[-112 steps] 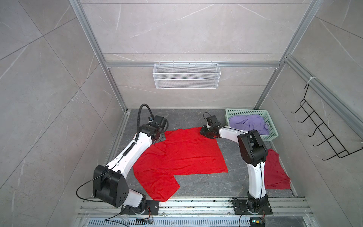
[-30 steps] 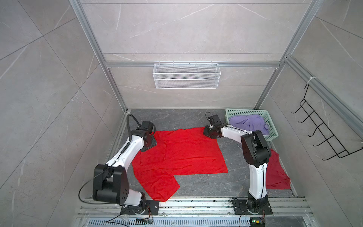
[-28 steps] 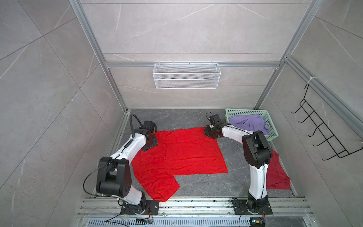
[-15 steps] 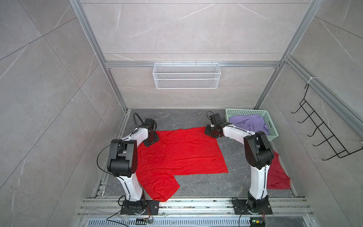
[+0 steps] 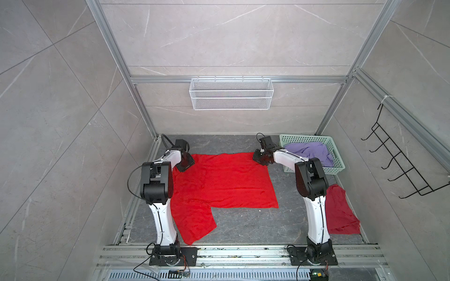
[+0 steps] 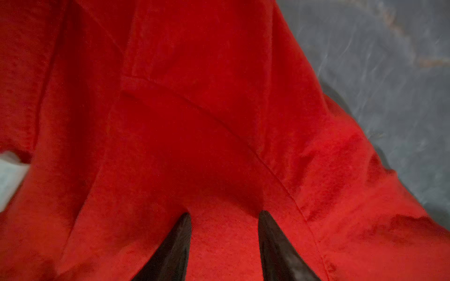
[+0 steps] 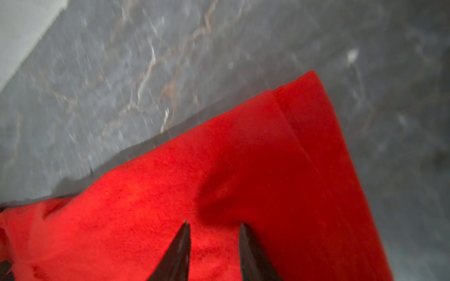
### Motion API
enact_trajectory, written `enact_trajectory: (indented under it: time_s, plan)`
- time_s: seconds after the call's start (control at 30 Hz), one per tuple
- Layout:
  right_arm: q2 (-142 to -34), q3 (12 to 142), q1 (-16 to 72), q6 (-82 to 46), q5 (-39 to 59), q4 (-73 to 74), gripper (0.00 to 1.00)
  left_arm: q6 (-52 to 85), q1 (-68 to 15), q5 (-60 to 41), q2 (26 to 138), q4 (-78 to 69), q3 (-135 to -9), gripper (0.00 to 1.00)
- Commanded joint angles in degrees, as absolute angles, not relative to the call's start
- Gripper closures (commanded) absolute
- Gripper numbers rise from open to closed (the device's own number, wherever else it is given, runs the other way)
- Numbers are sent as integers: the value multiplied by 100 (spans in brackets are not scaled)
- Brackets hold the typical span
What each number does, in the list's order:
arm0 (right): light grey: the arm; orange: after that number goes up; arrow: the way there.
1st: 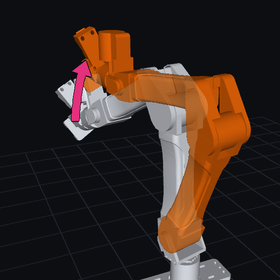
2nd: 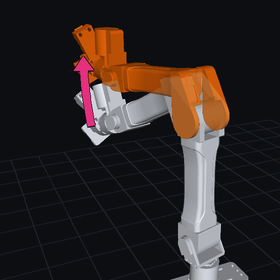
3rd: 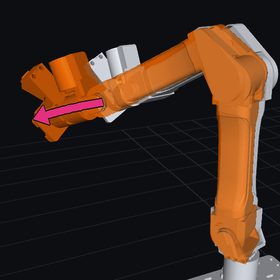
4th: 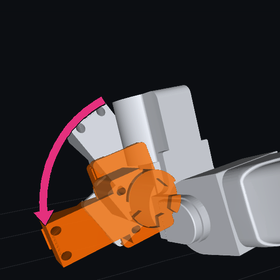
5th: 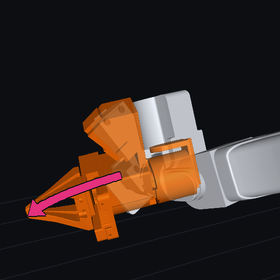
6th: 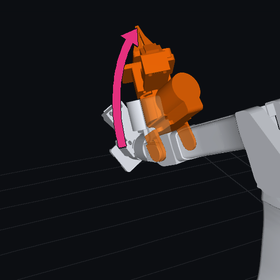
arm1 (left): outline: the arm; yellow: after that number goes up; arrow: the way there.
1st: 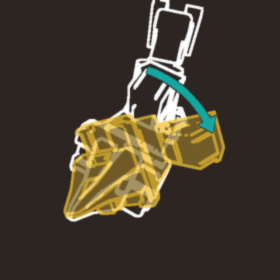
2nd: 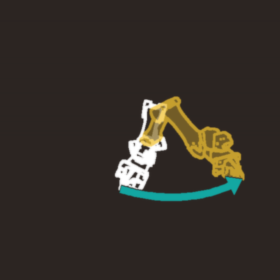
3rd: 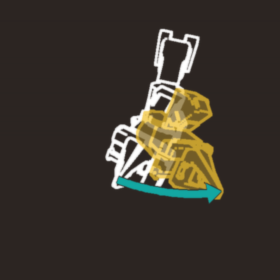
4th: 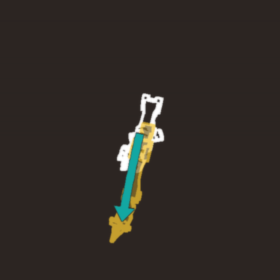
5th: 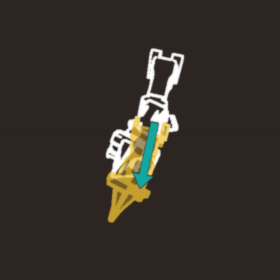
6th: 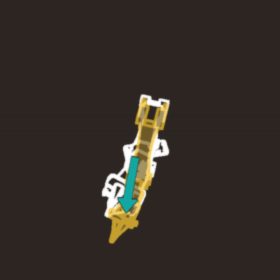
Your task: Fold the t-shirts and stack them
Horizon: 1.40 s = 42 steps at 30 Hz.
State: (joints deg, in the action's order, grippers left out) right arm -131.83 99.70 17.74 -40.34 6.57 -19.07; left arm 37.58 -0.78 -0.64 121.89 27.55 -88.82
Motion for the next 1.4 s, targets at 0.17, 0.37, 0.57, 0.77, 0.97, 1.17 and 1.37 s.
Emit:
enact_trajectory:
  time_s: [0.17, 0.37, 0.57, 0.77, 0.97, 1.17, 1.37]
  plan:
    - [-14665, 12019, 1629, -4051, 659, -3134, 64, 3757, 17, -447, 13597, 3323, -10496, 52]
    - [-15601, 13457, 1501, -4122, 729, -3578, 64, 3837, 70, -583, 14069, 3486, -11162, 52]
    - [-15647, 13868, 1440, -3870, 1054, -3350, 63, 3735, 79, -865, 13894, 3129, -11150, 52]
    - [-14603, 13291, 1457, -3204, 1308, -2712, 57, 3461, 79, -829, 12856, 2839, -11020, 51]
    - [-13159, 11996, 1463, -3199, 1038, -2609, 54, 3191, 79, -776, 11449, 2957, -10241, 46]
    - [-11465, 9672, 1494, -3508, 782, -2406, 46, 3267, 70, -578, 9801, 3167, -8502, 41]
    - [-9818, 7595, 1539, -3578, 703, -2076, 36, 3507, 70, -347, 8138, 3458, -6597, 32]
